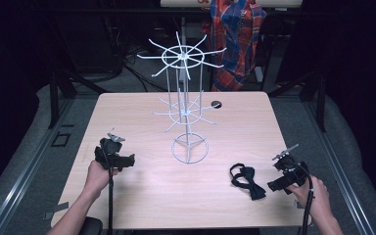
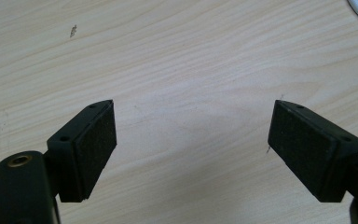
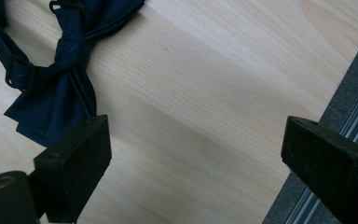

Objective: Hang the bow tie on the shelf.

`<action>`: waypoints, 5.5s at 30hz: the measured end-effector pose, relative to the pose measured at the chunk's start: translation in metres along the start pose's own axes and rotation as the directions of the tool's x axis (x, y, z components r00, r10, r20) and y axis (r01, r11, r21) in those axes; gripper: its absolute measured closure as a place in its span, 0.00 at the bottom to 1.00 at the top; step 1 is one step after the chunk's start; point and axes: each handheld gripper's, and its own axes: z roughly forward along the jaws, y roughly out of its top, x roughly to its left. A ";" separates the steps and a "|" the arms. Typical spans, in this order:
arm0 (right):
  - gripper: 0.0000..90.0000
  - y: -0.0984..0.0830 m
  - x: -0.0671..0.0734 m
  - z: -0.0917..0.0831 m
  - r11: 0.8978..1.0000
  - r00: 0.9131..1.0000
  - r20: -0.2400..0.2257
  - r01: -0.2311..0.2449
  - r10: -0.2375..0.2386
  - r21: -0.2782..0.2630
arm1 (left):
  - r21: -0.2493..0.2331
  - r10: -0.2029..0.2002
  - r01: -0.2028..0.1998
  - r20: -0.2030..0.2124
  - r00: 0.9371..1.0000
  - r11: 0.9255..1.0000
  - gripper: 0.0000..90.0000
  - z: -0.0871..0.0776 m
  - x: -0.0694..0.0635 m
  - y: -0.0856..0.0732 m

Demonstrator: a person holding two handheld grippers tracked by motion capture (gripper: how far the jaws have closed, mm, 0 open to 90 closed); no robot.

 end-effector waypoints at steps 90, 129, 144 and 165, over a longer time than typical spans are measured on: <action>0.80 0.028 0.063 0.026 0.991 0.987 -0.087 0.134 -0.134 -0.014 | 0.004 -0.001 0.001 -0.002 1.000 1.000 0.17 0.000 0.002 -0.003; 0.83 0.029 0.061 0.001 0.979 0.989 -0.025 0.142 -0.147 -0.146 | 0.006 0.004 -0.004 -0.001 1.000 1.000 0.17 0.000 0.002 -0.003; 0.83 0.031 0.061 -0.003 0.978 0.990 -0.019 0.138 -0.143 -0.158 | 0.003 0.006 -0.006 0.000 1.000 1.000 0.17 0.000 0.002 -0.004; 0.83 0.040 0.061 -0.011 0.971 0.990 -0.007 0.139 -0.144 -0.196 | 0.006 0.007 -0.007 -0.003 1.000 1.000 0.17 0.001 0.002 -0.004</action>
